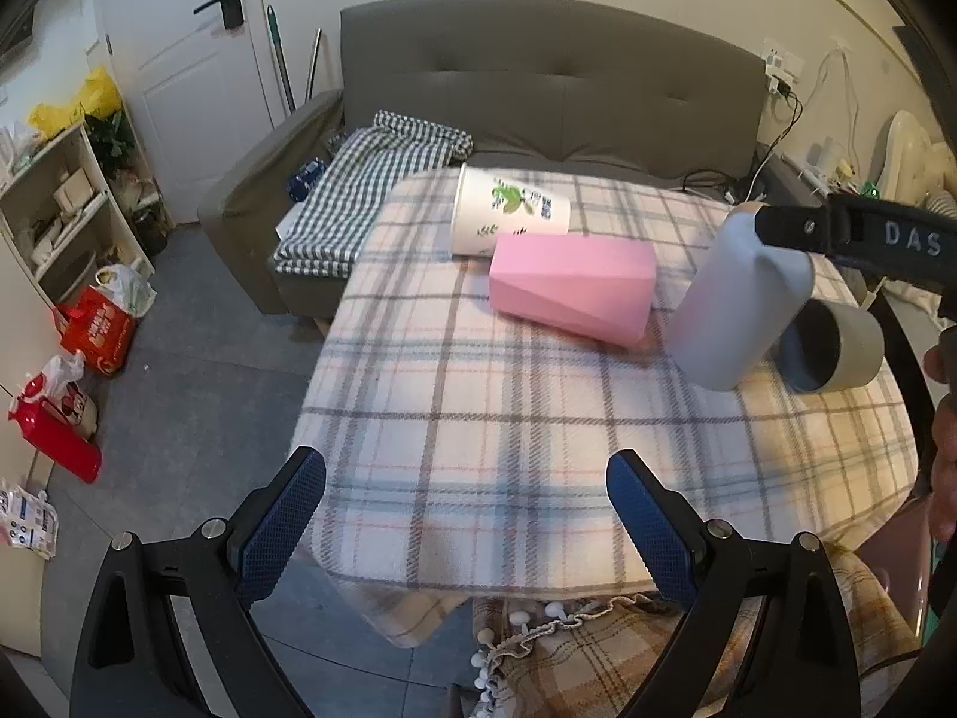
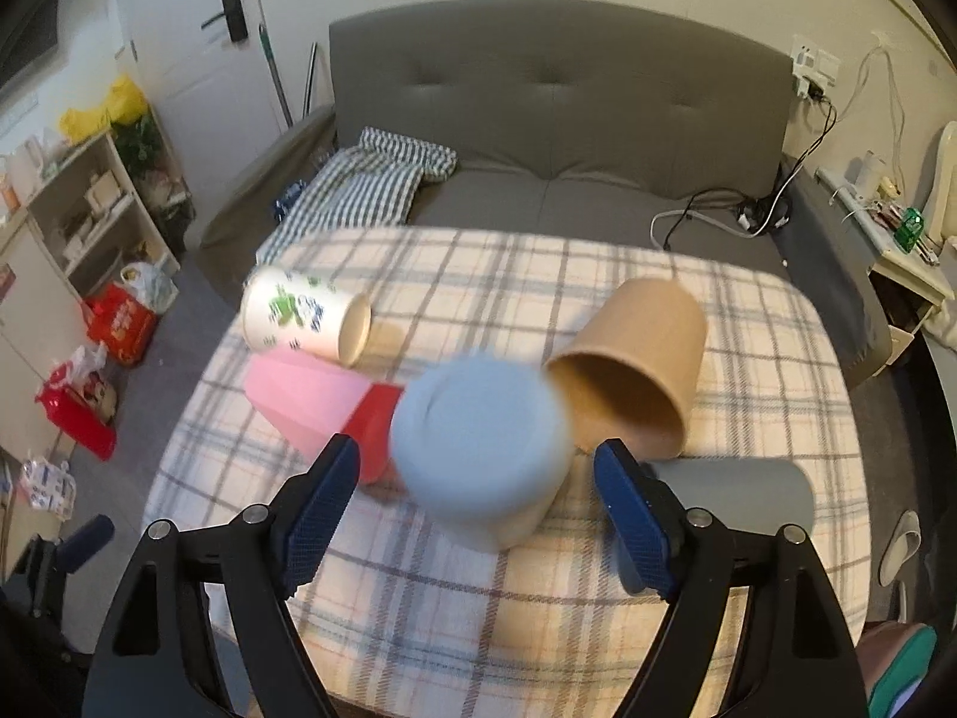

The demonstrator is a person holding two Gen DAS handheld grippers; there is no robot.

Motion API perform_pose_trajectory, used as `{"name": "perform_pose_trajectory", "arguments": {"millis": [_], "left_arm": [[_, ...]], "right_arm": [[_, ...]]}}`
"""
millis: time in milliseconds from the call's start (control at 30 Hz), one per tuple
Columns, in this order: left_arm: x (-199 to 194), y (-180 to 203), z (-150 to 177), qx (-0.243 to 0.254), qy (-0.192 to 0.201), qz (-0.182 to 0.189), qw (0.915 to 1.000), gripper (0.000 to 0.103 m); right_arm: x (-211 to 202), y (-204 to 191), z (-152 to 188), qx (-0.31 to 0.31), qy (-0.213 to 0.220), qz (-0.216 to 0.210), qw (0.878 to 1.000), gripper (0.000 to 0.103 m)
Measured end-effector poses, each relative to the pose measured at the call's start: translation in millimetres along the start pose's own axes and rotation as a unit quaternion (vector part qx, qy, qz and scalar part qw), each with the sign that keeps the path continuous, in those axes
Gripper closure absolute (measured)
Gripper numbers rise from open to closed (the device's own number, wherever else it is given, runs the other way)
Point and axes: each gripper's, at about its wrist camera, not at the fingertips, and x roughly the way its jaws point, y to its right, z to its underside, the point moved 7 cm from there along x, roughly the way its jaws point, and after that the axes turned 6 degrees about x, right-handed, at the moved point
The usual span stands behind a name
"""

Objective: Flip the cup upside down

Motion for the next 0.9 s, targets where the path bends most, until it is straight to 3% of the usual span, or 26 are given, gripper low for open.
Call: {"name": "perform_pose_trajectory", "arguments": {"millis": [200, 367, 600, 667, 733, 900], "left_arm": [[-30.9, 11.4, -13.5, 0.007, 0.032, -0.011, 0.9994, 0.005], [-66.9, 27.6, -30.8, 0.001, 0.091, -0.005, 0.9958, 0.005], [-103.2, 49.1, -34.2, -0.018, 0.149, -0.002, 0.9887, 0.005], [-110.6, 54.7, -33.0, -0.016, 0.164, -0.007, 0.9862, 0.005], [-116.0, 60.0, -31.4, -0.011, 0.175, -0.014, 0.9844, 0.0], [-124.0, 71.7, -29.2, 0.01, 0.194, -0.033, 0.9804, 0.0]], "right_arm": [[-43.9, 8.0, -9.8, 0.005, 0.039, -0.016, 0.999, 0.022], [-91.7, 23.6, -5.9, -0.003, 0.084, -0.019, 0.996, 0.017], [-143.7, 52.6, 25.9, -0.008, 0.14, -0.008, 0.99, 0.01], [-153.9, 62.9, 37.9, -0.001, 0.161, 0.003, 0.987, 0.0], [-159.9, 70.4, 48.4, 0.009, 0.169, 0.002, 0.986, 0.0], [-161.8, 87.7, 68.0, 0.032, 0.171, 0.008, 0.985, 0.0]]}}
